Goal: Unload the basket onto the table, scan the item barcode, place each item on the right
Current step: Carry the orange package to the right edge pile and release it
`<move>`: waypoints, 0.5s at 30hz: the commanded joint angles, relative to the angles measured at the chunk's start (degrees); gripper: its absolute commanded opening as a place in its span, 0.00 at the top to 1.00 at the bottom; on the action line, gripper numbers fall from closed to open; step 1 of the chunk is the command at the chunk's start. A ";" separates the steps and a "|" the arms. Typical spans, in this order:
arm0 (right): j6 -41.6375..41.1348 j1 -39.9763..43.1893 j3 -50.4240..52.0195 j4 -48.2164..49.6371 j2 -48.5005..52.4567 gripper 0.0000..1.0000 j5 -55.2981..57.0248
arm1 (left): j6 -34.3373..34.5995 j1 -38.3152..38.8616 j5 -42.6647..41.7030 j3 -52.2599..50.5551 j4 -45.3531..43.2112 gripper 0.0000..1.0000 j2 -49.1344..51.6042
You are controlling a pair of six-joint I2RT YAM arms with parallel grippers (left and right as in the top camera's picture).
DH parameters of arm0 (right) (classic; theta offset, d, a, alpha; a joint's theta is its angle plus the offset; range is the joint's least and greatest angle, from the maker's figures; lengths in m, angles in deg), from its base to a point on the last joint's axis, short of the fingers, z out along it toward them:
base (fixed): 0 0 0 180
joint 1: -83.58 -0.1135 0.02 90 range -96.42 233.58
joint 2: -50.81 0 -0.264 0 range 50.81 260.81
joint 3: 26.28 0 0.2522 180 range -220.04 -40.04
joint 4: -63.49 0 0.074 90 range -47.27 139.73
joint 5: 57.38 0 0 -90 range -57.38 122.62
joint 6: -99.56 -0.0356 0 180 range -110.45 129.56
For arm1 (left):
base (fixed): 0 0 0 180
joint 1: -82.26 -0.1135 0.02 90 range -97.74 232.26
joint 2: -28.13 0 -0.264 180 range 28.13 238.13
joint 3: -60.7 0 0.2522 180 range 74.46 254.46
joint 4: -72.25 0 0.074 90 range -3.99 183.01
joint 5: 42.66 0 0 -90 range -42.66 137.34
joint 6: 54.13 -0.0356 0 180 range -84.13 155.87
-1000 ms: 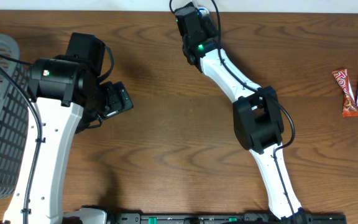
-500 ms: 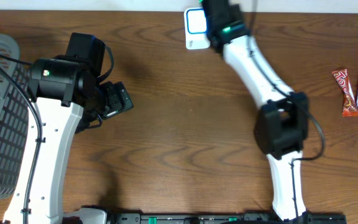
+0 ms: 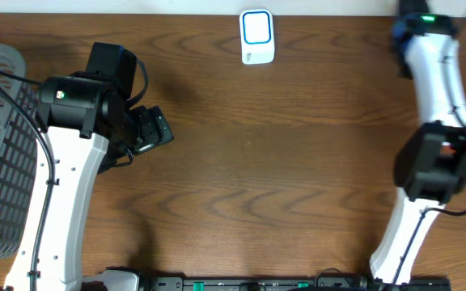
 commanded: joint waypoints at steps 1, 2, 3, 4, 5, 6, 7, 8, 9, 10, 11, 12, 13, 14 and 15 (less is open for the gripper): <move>-2.19 6.29 0.04 0.31 -0.28 0.99 -12.85 | -0.09 -0.24 0.98 0.39 0.37 0.02 0.33; -2.21 7.98 0.04 0.72 -0.28 0.99 -17.18 | -0.09 -0.24 0.98 0.39 0.37 0.02 0.33; -2.23 9.49 0.04 1.22 -0.28 0.99 -21.22 | -0.09 -0.24 0.96 0.39 0.37 0.02 0.33; -2.25 10.62 0.04 1.75 -0.24 0.99 -24.44 | -0.09 -0.24 0.98 0.39 0.37 0.02 0.33; -2.25 11.87 0.04 2.43 -0.07 0.99 -27.69 | -0.09 -0.24 0.98 0.39 0.37 0.02 0.33; -2.25 12.74 0.04 2.99 -0.02 0.99 -29.53 | -0.09 -0.24 0.98 0.39 0.37 0.02 0.33; -2.25 13.66 0.04 3.48 0.13 0.99 -30.49 | -0.09 -0.24 0.98 0.39 0.37 0.02 0.33; -2.23 14.34 0.04 3.72 0.15 0.99 -30.34 | -0.09 -0.24 0.96 0.39 0.37 0.02 0.33; -2.25 15.02 0.04 3.98 0.28 0.99 -29.35 | -0.09 -0.24 0.96 0.39 0.37 0.02 0.33; -2.25 15.67 0.04 4.37 0.35 0.99 -28.22 | -0.09 -0.24 0.96 0.39 0.37 0.02 0.33; -2.23 16.28 0.13 4.87 0.39 0.99 -27.36 | -0.09 -0.24 0.98 0.39 0.37 0.02 0.33; -2.23 16.68 0.26 5.38 0.42 0.99 -26.97 | -0.09 -0.24 0.98 0.39 0.37 0.02 0.33; -2.23 17.09 0.48 5.97 0.42 0.98 -26.84 | -0.09 -0.24 0.98 0.39 0.37 0.02 0.33; -2.23 17.42 0.55 6.19 0.42 0.95 -26.84 | -0.09 -0.24 0.98 0.39 0.37 0.02 0.33; -2.23 17.75 0.61 6.27 0.42 0.93 -26.84 | -0.09 -0.24 0.98 0.39 0.37 0.02 0.33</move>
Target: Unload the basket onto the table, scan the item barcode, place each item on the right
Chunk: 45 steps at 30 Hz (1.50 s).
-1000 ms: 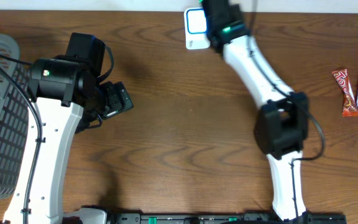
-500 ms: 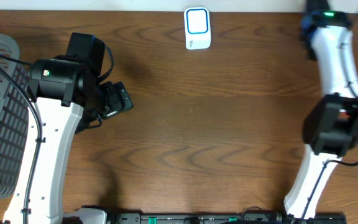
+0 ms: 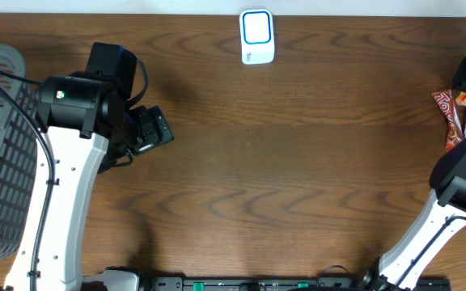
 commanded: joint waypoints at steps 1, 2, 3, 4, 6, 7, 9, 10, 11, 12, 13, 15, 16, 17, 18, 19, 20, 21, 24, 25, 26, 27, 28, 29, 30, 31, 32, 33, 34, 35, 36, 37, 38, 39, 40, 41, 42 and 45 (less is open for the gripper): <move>-0.81 1.18 0.68 0.37 0.42 0.92 -0.85 | -0.09 -0.24 0.96 0.37 0.37 0.02 0.33; -0.83 1.44 0.74 0.52 0.42 0.91 -0.87 | -0.09 -0.24 0.96 0.37 0.37 0.02 0.33; -0.81 1.60 0.76 0.59 0.46 0.90 -0.87 | -0.09 -0.24 0.96 0.37 0.37 0.02 0.33; -0.81 1.66 0.79 0.72 0.46 0.89 -0.87 | -0.09 -0.24 0.96 0.37 0.37 0.02 0.33; -0.81 1.70 0.79 1.07 0.46 0.84 -0.85 | -0.09 -0.24 0.96 0.37 0.37 0.02 0.33; -0.81 1.70 0.79 1.27 0.46 0.80 -0.85 | -0.09 -0.24 0.94 0.37 0.37 0.02 0.33; -0.81 1.70 0.79 1.64 0.48 0.62 -0.87 | -0.09 -0.24 0.96 0.37 0.35 0.02 0.33; -0.81 1.70 0.92 1.84 0.50 0.53 -0.85 | -0.09 -0.24 0.94 0.37 0.37 0.02 0.33; -0.81 1.70 1.16 2.03 0.50 0.46 -0.85 | -0.09 -0.24 0.94 0.37 0.37 0.02 0.33; -0.81 1.70 1.46 2.03 0.50 0.43 -0.87 | -0.09 -0.24 0.96 0.37 0.37 0.02 0.33; -0.81 1.70 1.77 1.97 0.50 0.40 -0.87 | -0.09 -0.24 0.94 0.37 0.37 0.02 0.33; -0.83 1.60 2.47 1.55 0.50 0.39 -1.38 | -0.09 -0.24 0.96 0.37 0.37 0.02 0.33; -0.81 1.53 2.62 1.29 0.50 0.39 -2.27 | -0.09 -0.24 0.96 0.37 0.37 0.02 0.33; -0.79 1.42 2.62 0.70 0.50 0.38 -3.69 | -0.09 -0.24 0.96 0.37 0.37 0.02 0.33; -0.83 1.05 2.58 -0.94 0.33 0.37 -6.45 | -0.09 -0.24 0.94 0.37 0.37 0.02 0.33; -0.83 0.81 2.58 -1.81 -0.13 0.36 -8.15 | -0.09 -0.24 0.94 0.37 0.37 0.02 0.33; -0.87 0.44 2.56 -2.62 -0.83 0.34 -9.97 | -0.09 -0.24 0.96 0.37 0.37 0.02 0.33; -1.11 0.15 2.54 -3.28 -1.64 0.31 -11.63 | -0.09 -0.24 0.94 0.37 0.37 0.02 0.33; -1.49 -0.90 2.54 -5.62 -6.27 0.24 -18.29 | -0.09 -0.24 0.96 0.37 0.35 0.02 0.33; -1.49 -1.18 2.54 -6.49 -8.46 0.20 -20.68 | -0.09 -0.24 0.94 0.37 0.37 0.02 0.33; -1.46 -1.44 2.54 -7.65 -11.06 0.18 -22.75 | -0.09 -0.24 0.96 0.37 0.37 0.02 0.33; -1.46 -1.64 2.54 -9.03 -13.40 0.17 -24.04 | -0.09 -0.24 0.96 0.37 0.37 0.02 0.33; -1.46 -1.77 2.54 -10.84 -15.78 0.17 -24.87 | -0.09 -0.24 0.94 0.37 0.37 0.02 0.33; -1.42 -1.97 2.54 -13.35 -18.91 0.17 -25.51 | -0.09 -0.24 0.96 0.37 0.37 0.02 0.33; -1.42 -2.14 2.54 -15.76 -21.55 0.18 -25.86 | -0.09 -0.24 0.96 0.37 0.37 0.02 0.33; -1.11 -2.60 2.60 -19.85 -26.16 0.16 -27.06 | -0.09 -0.24 0.96 0.37 0.37 0.02 0.33; -0.46 -2.95 2.67 -21.51 -28.04 0.14 -27.87 | -0.09 -0.24 0.94 0.37 0.37 0.02 0.33; 0.68 -3.61 2.71 -23.63 -30.49 0.01 -29.14 | -0.09 -0.24 0.94 0.37 0.37 0.02 0.33; 1.51 -4.24 2.80 -25.14 -32.26 0.01 -30.10 | -0.09 -0.24 0.94 0.37 0.37 0.02 0.33; 2.47 -5.01 2.97 -26.49 -33.99 0.01 -30.88 | -0.09 -0.24 0.96 0.37 0.37 0.02 0.33; 3.41 -5.99 3.43 -27.78 -35.95 0.01 -31.45 | -0.09 -0.24 0.94 0.37 0.37 0.02 0.33; 4.44 -7.56 4.39 -29.09 -38.69 0.01 -31.71 | -0.09 -0.24 0.96 0.37 0.37 0.02 0.33; 4.63 -8.48 5.07 -29.57 -40.17 0.01 -31.74 | -0.09 -0.24 0.94 0.37 0.37 0.02 0.33; 4.59 -10.08 6.56 -29.94 -42.62 0.01 -31.78 | -0.09 -0.24 0.94 0.37 0.37 0.02 0.33; 4.61 -11.67 8.22 -29.88 -44.89 0.01 -31.76 | -0.09 -0.24 0.96 0.37 0.37 0.02 0.33; 4.61 -12.90 9.66 -29.68 -46.60 0.01 -31.76 | -0.09 -0.24 0.96 0.37 0.37 0.02 0.33; 4.57 -16.24 14.34 -28.81 -51.52 0.01 -31.78 | -0.09 -0.24 0.94 0.37 0.37 0.02 0.33; 3.96 -21.66 23.80 -26.64 -59.95 0.01 -31.98 | -0.09 -0.24 0.96 0.37 0.37 0.02 0.33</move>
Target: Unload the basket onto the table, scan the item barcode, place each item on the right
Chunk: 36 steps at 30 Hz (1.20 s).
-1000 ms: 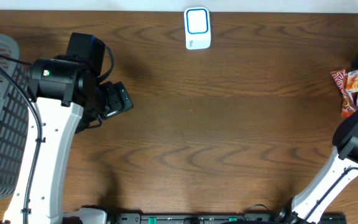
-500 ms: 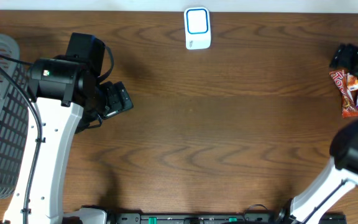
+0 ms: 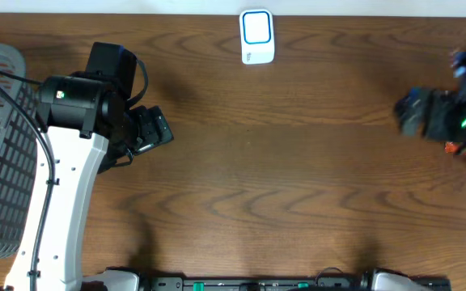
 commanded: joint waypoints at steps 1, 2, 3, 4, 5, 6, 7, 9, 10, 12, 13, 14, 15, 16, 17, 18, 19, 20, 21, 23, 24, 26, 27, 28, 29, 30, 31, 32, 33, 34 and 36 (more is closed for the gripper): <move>-0.33 -5.60 9.55 1.62 -8.87 0.01 -1.11 | -0.09 -0.24 0.96 0.37 0.33 0.02 0.33; -1.99 -6.69 12.17 2.21 -11.04 0.01 -1.11 | -0.09 -0.24 0.96 0.37 0.33 0.02 0.33; -4.52 -7.67 14.75 2.45 -13.20 0.01 -1.11 | -0.09 -0.24 0.96 0.37 0.33 0.02 0.33; -7.23 -8.26 16.68 2.34 -14.73 0.01 -1.11 | -0.09 -0.24 0.96 0.37 0.33 0.02 0.33; -10.01 -8.63 18.43 2.32 -16.06 0.01 -1.11 | -0.09 -0.24 0.94 0.37 0.33 0.02 0.33; -13.11 -8.81 20.31 2.10 -17.66 0.01 -1.11 | -0.09 -0.24 0.96 0.37 0.33 0.02 0.33; -14.99 -8.79 21.59 1.84 -18.84 0.01 -1.11 | -0.09 -0.24 0.94 0.37 0.33 0.02 0.33; -16.87 -8.79 23.58 1.05 -20.85 0.01 -1.09 | -0.09 -0.24 0.94 0.37 0.33 0.02 0.33; -16.90 -8.79 24.20 0.33 -21.62 0.01 -1.09 | -0.09 -0.24 0.94 0.37 0.33 0.02 0.33; -16.90 -8.79 24.61 -1.07 -22.36 0.01 -1.09 | -0.09 -0.24 0.96 0.37 0.33 0.02 0.33; -16.92 -8.76 24.61 -1.86 -22.51 0.01 -1.09 | -0.09 -0.24 0.96 0.37 0.33 0.02 0.33; -16.92 -8.79 24.61 -2.27 -22.58 0.01 -1.11 | -0.09 -0.24 0.94 0.37 0.33 0.02 0.33; -16.87 -8.76 24.61 -2.62 -22.58 0.01 -0.85 | -0.09 -0.24 0.96 0.37 0.33 0.02 0.33; -16.90 -8.76 24.61 -2.64 -22.58 0.01 -0.87 | -0.09 -0.24 0.96 0.37 0.33 0.02 0.33; -16.90 -8.76 24.61 -2.62 -22.56 0.01 -0.87 | -0.09 -0.24 0.96 0.37 0.33 0.02 0.33; -16.90 -8.76 24.61 -2.62 -22.56 0.01 -0.87 | -0.09 -0.24 0.96 0.37 0.31 0.02 0.33; -16.90 -8.76 24.61 -2.62 -22.56 0.01 -0.87 | -0.09 -0.24 0.94 0.37 0.33 0.02 0.33; -16.90 -8.76 24.61 -2.62 -22.56 0.01 -0.87 | -0.09 -0.24 0.94 0.37 0.33 0.02 0.33; -16.90 -8.76 24.61 -2.62 -22.53 0.01 -0.87 | -0.09 -0.24 0.96 0.37 0.33 0.02 0.33; -16.90 -8.76 24.61 -2.62 -22.53 0.01 -0.87 | -0.09 -0.24 0.96 0.37 0.33 0.02 0.33; -16.90 -8.76 24.61 -2.62 -22.53 0.01 -0.87 | -0.09 -0.24 0.96 0.37 0.33 0.02 0.33; -16.90 -8.76 24.61 -2.62 -22.53 0.01 -0.87 | -0.09 -0.24 0.96 0.37 0.33 0.02 0.33; -16.90 -8.76 24.61 -2.62 -22.53 0.01 -0.87 | -0.09 -0.24 0.94 0.37 0.33 0.02 0.33; -16.90 -8.79 24.61 -2.62 -22.53 0.01 -0.87 | -0.09 -0.24 0.96 0.37 0.33 0.02 0.33; -16.90 -8.79 24.61 -2.62 -22.53 0.01 -0.87 | -0.09 -0.24 0.94 0.37 0.33 0.02 0.33; -16.87 -8.79 24.61 -2.62 -22.53 0.01 -0.87 | -0.09 -0.24 0.96 0.37 0.33 0.02 0.33; -16.87 -8.76 24.63 -2.69 -22.58 0.01 -0.85 | -0.09 -0.24 0.96 0.37 0.33 0.02 0.33; -16.87 -8.63 24.65 -2.67 -22.67 0.01 -0.87 | -0.09 -0.24 0.96 0.37 0.33 0.02 0.33; -16.76 -8.61 24.68 -2.64 -22.82 0.01 -0.70 | -0.09 -0.24 0.94 0.37 0.33 0.02 0.33; -15.91 -8.63 24.68 -2.40 -22.84 0.01 0.83 | -0.09 -0.24 0.96 0.37 0.33 0.02 0.33; -15.61 -8.72 24.68 -2.34 -22.91 0.01 3.06 | -0.09 -0.24 0.96 0.37 0.33 0.02 0.33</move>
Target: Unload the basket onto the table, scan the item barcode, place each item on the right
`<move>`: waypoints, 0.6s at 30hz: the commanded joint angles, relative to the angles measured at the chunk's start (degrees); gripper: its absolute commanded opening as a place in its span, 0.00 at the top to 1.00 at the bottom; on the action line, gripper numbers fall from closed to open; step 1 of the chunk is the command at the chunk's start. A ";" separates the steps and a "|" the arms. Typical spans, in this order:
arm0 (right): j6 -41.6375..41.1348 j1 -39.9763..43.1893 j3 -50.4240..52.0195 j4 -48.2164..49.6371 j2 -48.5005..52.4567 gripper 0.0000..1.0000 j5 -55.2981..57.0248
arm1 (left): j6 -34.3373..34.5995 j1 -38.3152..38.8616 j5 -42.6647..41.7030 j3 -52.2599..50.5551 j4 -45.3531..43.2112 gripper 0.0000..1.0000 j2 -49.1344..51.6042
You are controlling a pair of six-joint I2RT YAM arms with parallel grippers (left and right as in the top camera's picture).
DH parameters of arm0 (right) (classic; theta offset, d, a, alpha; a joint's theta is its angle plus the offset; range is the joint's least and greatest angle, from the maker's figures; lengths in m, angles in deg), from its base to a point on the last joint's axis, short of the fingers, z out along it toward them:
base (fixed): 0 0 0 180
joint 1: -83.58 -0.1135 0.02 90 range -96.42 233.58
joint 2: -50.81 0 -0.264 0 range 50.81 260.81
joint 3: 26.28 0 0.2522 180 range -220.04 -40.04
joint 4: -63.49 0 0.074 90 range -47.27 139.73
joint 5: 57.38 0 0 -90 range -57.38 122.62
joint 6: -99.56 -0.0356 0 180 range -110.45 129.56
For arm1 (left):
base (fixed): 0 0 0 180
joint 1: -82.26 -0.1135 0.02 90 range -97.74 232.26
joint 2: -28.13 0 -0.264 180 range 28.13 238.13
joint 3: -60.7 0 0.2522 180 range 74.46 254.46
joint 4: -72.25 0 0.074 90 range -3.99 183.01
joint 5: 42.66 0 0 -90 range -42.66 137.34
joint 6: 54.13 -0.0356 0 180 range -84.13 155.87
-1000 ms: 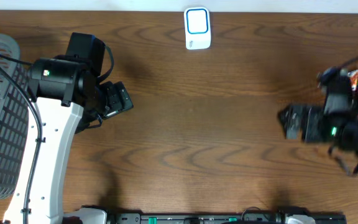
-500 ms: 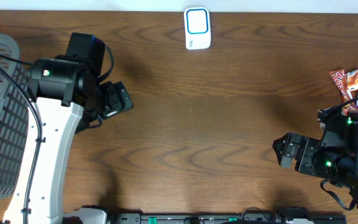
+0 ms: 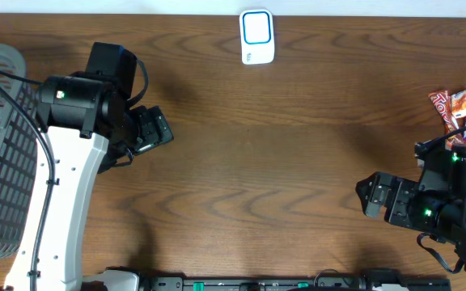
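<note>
The white barcode scanner (image 3: 257,36), with a blue-edged square on its face, lies at the far middle of the table. A pile of red and pink snack packets (image 3: 459,109) sits at the right edge. My right gripper (image 3: 369,196) points left, low over the wood at the front right, well short of the packets. No item shows at its tip, and its jaws are too dark to read. My left gripper (image 3: 150,129) hangs over the left part of the table, pointing right, its jaws also unclear.
A grey mesh basket fills the left edge, partly under the left arm. The table's far edge runs just behind the scanner. Bare brown wood (image 3: 265,178) lies between the two grippers.
The right arm has moved from over the packets at the right edge to the front right, its gripper now nearer the front and a little further left. The packets show again. The left arm is unchanged.
First the right arm stretched to the far right corner, one pink packet showing at the edge. Then it was nearly out of view at the right edge, packets visible. Later it was blurred over them. Now it is at the front right. The left arm never moved.
</note>
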 commanded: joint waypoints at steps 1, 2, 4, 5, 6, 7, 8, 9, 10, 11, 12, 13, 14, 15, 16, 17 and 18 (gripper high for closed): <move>0.50 -0.28 0.52 0.61 -0.52 0.01 3.72 | -0.09 -0.24 0.94 0.37 0.35 0.02 0.33; 0.61 -0.28 0.81 1.66 -0.81 0.01 4.04 | -0.09 -0.24 0.94 0.37 0.35 0.02 0.33; 2.47 -0.28 2.14 4.87 -1.92 0.01 3.78 | -0.09 -0.24 0.94 0.37 0.35 0.02 0.33; 3.63 -0.28 3.19 6.71 -2.73 0.01 3.30 | -0.09 -0.24 0.96 0.37 0.35 0.02 0.33; 6.62 -0.31 5.75 10.21 -4.59 0.01 1.64 | -0.09 -0.24 0.96 0.37 0.35 0.02 0.33; 9.11 -0.31 7.91 12.68 -6.05 0.01 -0.02 | -0.09 -0.24 0.94 0.37 0.35 0.02 0.33; 11.61 -0.31 10.49 15.32 -7.72 0.01 -1.97 | -0.09 -0.24 0.94 0.37 0.35 0.02 0.33; 14.45 -0.31 13.55 18.29 -9.66 0.01 -4.35 | -0.09 -0.24 0.96 0.37 0.35 0.02 0.33; 16.98 -0.44 16.44 21.22 -11.43 0.01 -6.64 | -0.09 -0.24 0.96 0.37 0.35 0.02 0.33; 19.65 -0.79 19.89 25.11 -13.49 0.01 -9.29 | -0.09 -0.24 0.94 0.37 0.35 0.02 0.33; 21.53 -1.18 22.80 28.55 -15.28 0.01 -11.23 | -0.09 -0.24 0.96 0.37 0.35 0.02 0.33; 23.30 -1.73 26.16 32.65 -17.35 0.01 -12.76 | -0.09 -0.24 0.96 0.37 0.35 0.02 0.33; 24.26 -2.27 28.96 36.06 -19.12 0.01 -13.16 | -0.09 -0.24 0.94 0.37 0.35 0.02 0.33; 24.90 -3.10 32.46 40.22 -21.40 0.01 -12.96 | -0.09 -0.24 0.96 0.37 0.35 0.02 0.33; 25.75 -3.96 35.82 44.22 -23.67 0.01 -12.41 | -0.09 -0.24 0.94 0.37 0.35 0.02 0.33; 26.84 -4.61 38.71 47.56 -25.68 0.01 -12.37 | -0.09 -0.24 0.94 0.37 0.35 0.02 0.33; 28.00 -5.18 41.97 51.43 -28.02 0.01 -12.39 | -0.09 -0.24 0.94 0.37 0.35 0.02 0.33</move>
